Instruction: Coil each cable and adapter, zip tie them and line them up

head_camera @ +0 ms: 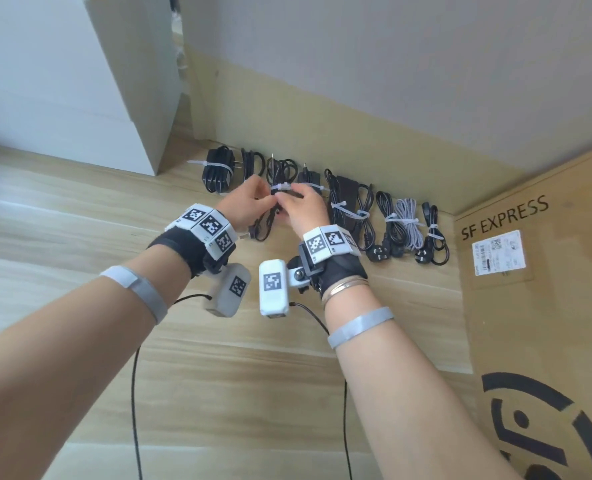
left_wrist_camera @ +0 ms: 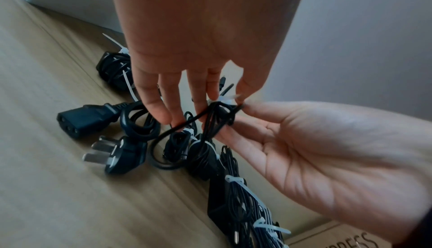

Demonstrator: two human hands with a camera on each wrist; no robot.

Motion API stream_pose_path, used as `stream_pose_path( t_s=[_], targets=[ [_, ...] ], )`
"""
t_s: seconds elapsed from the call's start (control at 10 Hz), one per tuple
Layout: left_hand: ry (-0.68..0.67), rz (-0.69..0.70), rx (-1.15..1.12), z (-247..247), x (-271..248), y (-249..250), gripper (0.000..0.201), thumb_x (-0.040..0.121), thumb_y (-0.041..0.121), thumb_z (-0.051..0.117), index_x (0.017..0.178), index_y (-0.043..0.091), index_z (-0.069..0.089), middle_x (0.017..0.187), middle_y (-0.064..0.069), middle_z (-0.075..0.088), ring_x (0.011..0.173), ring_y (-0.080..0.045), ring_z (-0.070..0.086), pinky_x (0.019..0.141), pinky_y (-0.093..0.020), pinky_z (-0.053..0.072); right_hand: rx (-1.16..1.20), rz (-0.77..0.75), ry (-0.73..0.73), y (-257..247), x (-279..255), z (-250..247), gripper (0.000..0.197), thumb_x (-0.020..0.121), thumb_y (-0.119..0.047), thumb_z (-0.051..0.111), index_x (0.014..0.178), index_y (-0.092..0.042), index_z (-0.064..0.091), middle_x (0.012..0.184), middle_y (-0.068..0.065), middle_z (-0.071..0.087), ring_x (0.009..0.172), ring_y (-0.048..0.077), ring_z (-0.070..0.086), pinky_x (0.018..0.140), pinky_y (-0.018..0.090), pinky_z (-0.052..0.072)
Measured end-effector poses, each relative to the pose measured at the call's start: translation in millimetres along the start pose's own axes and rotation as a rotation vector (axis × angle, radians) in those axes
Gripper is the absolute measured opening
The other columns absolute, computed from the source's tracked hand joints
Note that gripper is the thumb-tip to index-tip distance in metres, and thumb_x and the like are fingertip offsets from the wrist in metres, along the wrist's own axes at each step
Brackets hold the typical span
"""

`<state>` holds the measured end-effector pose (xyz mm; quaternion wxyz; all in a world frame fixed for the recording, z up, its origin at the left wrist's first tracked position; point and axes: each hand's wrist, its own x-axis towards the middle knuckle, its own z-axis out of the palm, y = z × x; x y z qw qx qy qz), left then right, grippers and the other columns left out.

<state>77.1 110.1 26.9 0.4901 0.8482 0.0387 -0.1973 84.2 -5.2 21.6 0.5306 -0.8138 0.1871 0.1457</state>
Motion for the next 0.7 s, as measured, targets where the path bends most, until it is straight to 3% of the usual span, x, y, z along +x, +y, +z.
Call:
stream_pose_path(
  t_s=[0.1,0.2,0.3,0.5,0.6,0.7],
  targets=[
    [0.027,0.002,-0.023,-2.2,21.1,-5.4,0.019,0.093,0.029,0.049,0.098,0.012,0.042,0.109,-0.016,0.059,0.085,-0.023,0.054,0.086,-0.043,0.049,0.010,-0.040,0.063,3.2,23.7,3.4,0.028,0.082,-0.024,0.068,0.104,-0.010,0.059,0.100,0.006,0.065,0.098,0.024,0.064,0.091,0.044,0.052],
    [0.048,-0.001,0.010,-5.1,39.3,-9.1,0.024,0.093,0.029,0.050,0.105,0.008,0.046,0.110,-0.014,0.059,0.083,-0.021,0.053,0.080,-0.034,0.045,-0.020,-0.061,0.028,3.8,37.7,6.9,0.016,0.087,-0.023,0.064,0.096,-0.011,0.065,0.097,0.006,0.068,0.095,0.023,0.065,0.091,0.044,0.052],
    [0.069,0.014,0.065,-7.8,55.8,-12.4,0.032,0.093,0.027,0.051,0.116,0.006,0.049,0.116,-0.010,0.059,0.099,-0.021,0.056,0.083,-0.026,0.040,-0.035,-0.076,-0.005,8.0,51.9,11.0,0.023,0.090,-0.022,0.058,0.108,-0.009,0.067,0.108,0.008,0.068,0.102,0.023,0.063,0.095,0.043,0.050],
    [0.052,0.010,0.078,-6.8,72.6,-28.4,0.030,0.094,0.028,0.048,0.119,0.012,0.056,0.119,-0.006,0.061,0.110,-0.019,0.056,0.089,-0.027,0.041,-0.136,-0.105,0.039,15.3,69.0,16.4,0.024,0.090,-0.016,0.058,0.110,-0.009,0.068,0.104,0.008,0.071,0.097,0.023,0.066,0.093,0.040,0.050],
    [0.084,0.020,0.123,-5.9,72.4,-32.0,0.029,0.096,0.025,0.044,0.117,0.014,0.060,0.115,-0.005,0.064,0.101,-0.016,0.056,0.080,-0.024,0.039,-0.169,-0.118,0.058,17.5,69.1,17.0,0.021,0.090,-0.015,0.058,0.106,-0.009,0.069,0.101,0.008,0.072,0.093,0.022,0.066,0.089,0.035,0.051],
    [0.172,0.032,0.170,-3.4,73.5,-26.9,0.029,0.096,0.021,0.041,0.112,0.012,0.064,0.105,-0.007,0.064,0.081,-0.013,0.050,0.065,-0.018,0.032,-0.222,-0.138,0.111,17.7,71.3,17.2,0.021,0.093,-0.020,0.054,0.102,-0.012,0.071,0.093,0.006,0.071,0.086,0.021,0.063,0.076,0.028,0.048]
  ],
)
